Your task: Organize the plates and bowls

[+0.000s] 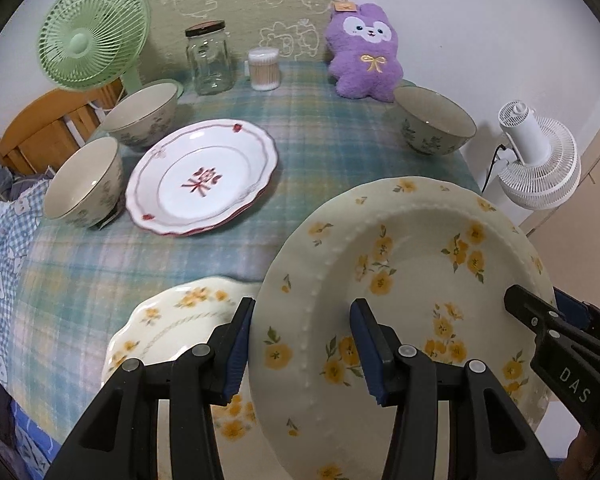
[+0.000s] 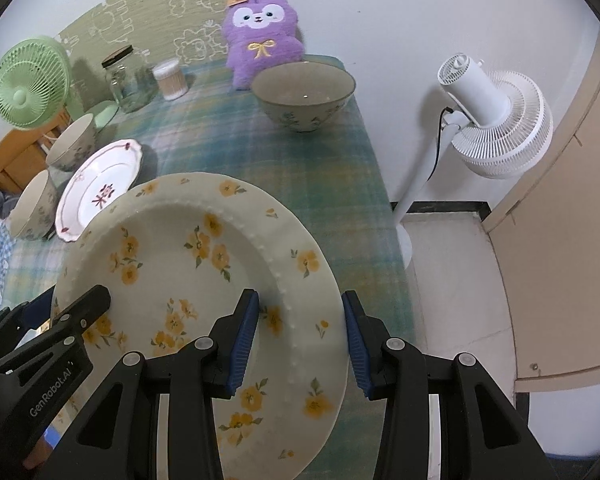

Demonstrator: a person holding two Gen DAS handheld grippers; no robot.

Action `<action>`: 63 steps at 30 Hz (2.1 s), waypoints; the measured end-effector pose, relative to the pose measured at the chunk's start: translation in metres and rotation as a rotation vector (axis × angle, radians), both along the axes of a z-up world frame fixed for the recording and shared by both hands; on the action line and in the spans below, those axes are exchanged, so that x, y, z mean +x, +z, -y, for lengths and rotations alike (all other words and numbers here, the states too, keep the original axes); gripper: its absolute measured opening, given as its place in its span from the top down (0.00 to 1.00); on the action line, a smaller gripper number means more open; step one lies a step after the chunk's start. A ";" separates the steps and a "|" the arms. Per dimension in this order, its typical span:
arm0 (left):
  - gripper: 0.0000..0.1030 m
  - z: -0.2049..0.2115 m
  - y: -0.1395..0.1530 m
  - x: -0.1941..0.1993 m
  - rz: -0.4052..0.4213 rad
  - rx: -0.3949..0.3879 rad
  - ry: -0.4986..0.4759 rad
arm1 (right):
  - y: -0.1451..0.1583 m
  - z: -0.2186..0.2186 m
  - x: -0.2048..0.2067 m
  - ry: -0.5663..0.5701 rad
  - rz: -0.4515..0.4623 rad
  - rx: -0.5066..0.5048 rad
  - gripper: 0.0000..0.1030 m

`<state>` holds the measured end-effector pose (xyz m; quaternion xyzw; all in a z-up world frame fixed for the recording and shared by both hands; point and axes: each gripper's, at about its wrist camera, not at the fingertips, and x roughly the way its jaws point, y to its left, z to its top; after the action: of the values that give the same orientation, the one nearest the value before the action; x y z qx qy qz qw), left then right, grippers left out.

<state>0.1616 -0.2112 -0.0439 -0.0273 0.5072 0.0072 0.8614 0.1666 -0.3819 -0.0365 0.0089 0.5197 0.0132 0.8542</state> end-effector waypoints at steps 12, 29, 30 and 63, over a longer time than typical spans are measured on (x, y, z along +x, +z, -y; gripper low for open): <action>0.53 -0.040 -0.014 -0.033 -0.022 -0.010 0.011 | -0.012 -0.044 -0.031 0.013 -0.030 -0.019 0.56; 0.52 -0.085 -0.035 -0.058 -0.057 -0.031 0.025 | -0.027 -0.094 -0.046 0.031 -0.053 -0.059 0.56; 0.52 -0.087 -0.036 -0.059 -0.061 -0.028 0.025 | -0.029 -0.097 -0.046 0.029 -0.057 -0.059 0.56; 0.31 -0.075 -0.048 -0.058 -0.025 0.175 -0.023 | -0.036 -0.111 -0.054 0.028 -0.069 -0.076 0.55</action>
<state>0.1031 -0.1361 -0.0915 0.0541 0.5158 0.0417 0.8540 0.1125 -0.2705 -0.0724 -0.0306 0.5490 0.0051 0.8353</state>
